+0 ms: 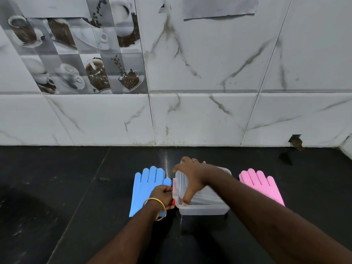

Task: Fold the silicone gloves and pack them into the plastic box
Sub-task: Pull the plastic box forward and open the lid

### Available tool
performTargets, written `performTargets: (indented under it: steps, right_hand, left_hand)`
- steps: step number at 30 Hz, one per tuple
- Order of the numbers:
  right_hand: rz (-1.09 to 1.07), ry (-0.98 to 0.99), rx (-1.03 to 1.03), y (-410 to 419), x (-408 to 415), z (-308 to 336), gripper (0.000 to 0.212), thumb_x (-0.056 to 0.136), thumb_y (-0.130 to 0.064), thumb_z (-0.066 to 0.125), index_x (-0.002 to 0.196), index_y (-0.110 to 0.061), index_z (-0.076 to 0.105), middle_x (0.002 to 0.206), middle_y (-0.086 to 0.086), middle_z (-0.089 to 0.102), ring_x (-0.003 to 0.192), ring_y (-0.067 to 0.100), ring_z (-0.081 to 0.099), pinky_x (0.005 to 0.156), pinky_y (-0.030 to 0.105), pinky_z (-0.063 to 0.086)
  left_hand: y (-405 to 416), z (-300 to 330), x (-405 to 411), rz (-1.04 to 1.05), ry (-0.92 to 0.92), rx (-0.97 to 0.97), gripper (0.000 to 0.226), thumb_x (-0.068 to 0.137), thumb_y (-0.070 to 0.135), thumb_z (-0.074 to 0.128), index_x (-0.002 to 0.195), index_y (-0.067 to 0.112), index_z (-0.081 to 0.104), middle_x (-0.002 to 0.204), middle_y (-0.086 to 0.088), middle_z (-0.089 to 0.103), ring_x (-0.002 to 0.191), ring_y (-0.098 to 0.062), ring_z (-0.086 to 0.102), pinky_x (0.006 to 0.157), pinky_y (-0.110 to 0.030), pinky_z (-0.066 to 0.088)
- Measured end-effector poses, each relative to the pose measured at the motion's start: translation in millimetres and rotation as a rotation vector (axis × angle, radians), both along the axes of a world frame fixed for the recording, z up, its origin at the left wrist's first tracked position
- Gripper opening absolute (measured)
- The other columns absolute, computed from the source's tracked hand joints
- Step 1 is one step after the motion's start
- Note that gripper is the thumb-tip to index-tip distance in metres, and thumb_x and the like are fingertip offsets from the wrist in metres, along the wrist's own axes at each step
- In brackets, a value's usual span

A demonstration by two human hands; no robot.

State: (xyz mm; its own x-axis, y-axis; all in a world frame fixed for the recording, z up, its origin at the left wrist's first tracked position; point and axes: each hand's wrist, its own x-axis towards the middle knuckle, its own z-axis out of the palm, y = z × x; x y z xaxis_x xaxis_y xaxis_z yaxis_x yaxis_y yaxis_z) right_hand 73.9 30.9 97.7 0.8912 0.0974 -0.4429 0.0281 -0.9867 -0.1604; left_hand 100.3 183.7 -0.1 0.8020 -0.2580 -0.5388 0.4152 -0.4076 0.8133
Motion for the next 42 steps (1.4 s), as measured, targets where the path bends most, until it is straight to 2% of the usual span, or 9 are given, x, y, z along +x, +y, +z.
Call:
performTargets:
  steps: [4,10,14,19,22,26,31,36,42]
  right_hand:
    - [-0.074,-0.082,0.158,-30,-5,29,0.114,0.047,-0.063,0.086,0.143,-0.038,0.03,0.146,0.0,0.025,0.135,0.027,0.032,0.108,0.051,0.039]
    - [-0.106,-0.351,0.491,-67,-20,71,0.102,0.046,-0.059,0.087,0.134,-0.043,0.037,0.141,-0.008,0.028,0.131,0.014,0.033,0.107,0.032,0.037]
    - [-0.181,-0.547,0.835,-73,-25,88,0.094,0.047,-0.05,0.088,0.129,-0.048,0.042,0.146,-0.007,0.03,0.134,0.016,0.038,0.108,0.04,0.042]
    - [-0.266,-0.782,1.213,-71,-30,84,0.085,0.054,-0.034,0.087,0.125,-0.046,0.042,0.146,-0.008,0.034,0.133,0.018,0.042,0.11,0.049,0.041]
    - [-0.31,-0.86,1.343,-76,-31,73,0.086,0.059,-0.028,0.085,0.132,-0.032,0.038,0.135,-0.013,0.043,0.126,0.011,0.049,0.104,0.04,0.045]
    - [-0.42,-0.792,1.491,-99,-37,58,0.087,0.069,-0.009,0.081,0.142,-0.025,0.036,0.138,-0.019,0.047,0.131,0.008,0.048,0.105,0.033,0.045]
    - [-0.696,-0.713,1.375,-127,-41,36,0.081,0.083,-0.003,0.07,0.152,-0.016,0.028,0.153,-0.009,0.039,0.138,0.012,0.041,0.113,0.034,0.037]
    - [-0.979,-0.769,1.053,-143,-26,10,0.048,0.094,-0.016,0.061,0.14,-0.017,0.05,0.141,0.006,0.054,0.122,0.02,0.055,0.104,0.038,0.047]
    - [-1.099,-0.692,0.898,-160,1,-24,0.042,0.095,-0.003,0.049,0.136,-0.008,0.055,0.141,0.01,0.055,0.125,0.027,0.054,0.106,0.047,0.046]
  left_hand:
    - [9,3,3,-0.055,-0.148,0.129,0.007,0.091,0.014,0.061,0.091,0.009,0.067,0.084,-0.014,0.072,0.072,-0.024,0.07,0.068,-0.035,0.062]
    - [10,28,6,-0.11,-0.444,0.205,0.032,0.093,0.034,0.057,0.074,0.01,0.063,0.081,-0.013,0.07,0.082,-0.028,0.07,0.079,-0.042,0.057]
    - [-9,58,4,-0.145,-0.354,0.067,0.05,0.096,0.045,0.048,0.084,0.0,0.066,0.085,-0.013,0.069,0.081,-0.029,0.066,0.07,-0.036,0.052]
    - [-23,90,8,-0.055,-0.207,-0.12,0.044,0.098,0.044,0.045,0.091,0.007,0.068,0.081,-0.009,0.068,0.068,-0.022,0.062,0.064,-0.031,0.046]
    - [-27,102,11,-0.067,0.029,-0.328,0.032,0.099,0.029,0.05,0.116,0.005,0.062,0.097,-0.015,0.065,0.065,-0.019,0.071,0.06,-0.03,0.055]
    - [-32,108,20,0.026,-0.022,-0.399,0.018,0.097,0.005,0.05,0.111,0.0,0.06,0.085,-0.017,0.066,0.056,-0.014,0.069,0.056,-0.026,0.056]
    - [-41,108,40,0.128,-0.199,-0.363,0.017,0.091,-0.003,0.055,0.103,0.003,0.066,0.074,-0.012,0.064,0.057,-0.019,0.056,0.051,-0.022,0.055]
    - [-59,95,58,0.144,-0.315,-0.251,0.018,0.088,0.002,0.063,0.095,0.018,0.065,0.073,-0.006,0.068,0.057,-0.016,0.058,0.051,-0.025,0.057]
    - [-78,61,86,0.161,-0.259,-0.169,0.017,0.091,0.01,0.059,0.076,0.011,0.066,0.07,-0.011,0.062,0.056,-0.02,0.056,0.059,-0.031,0.055]
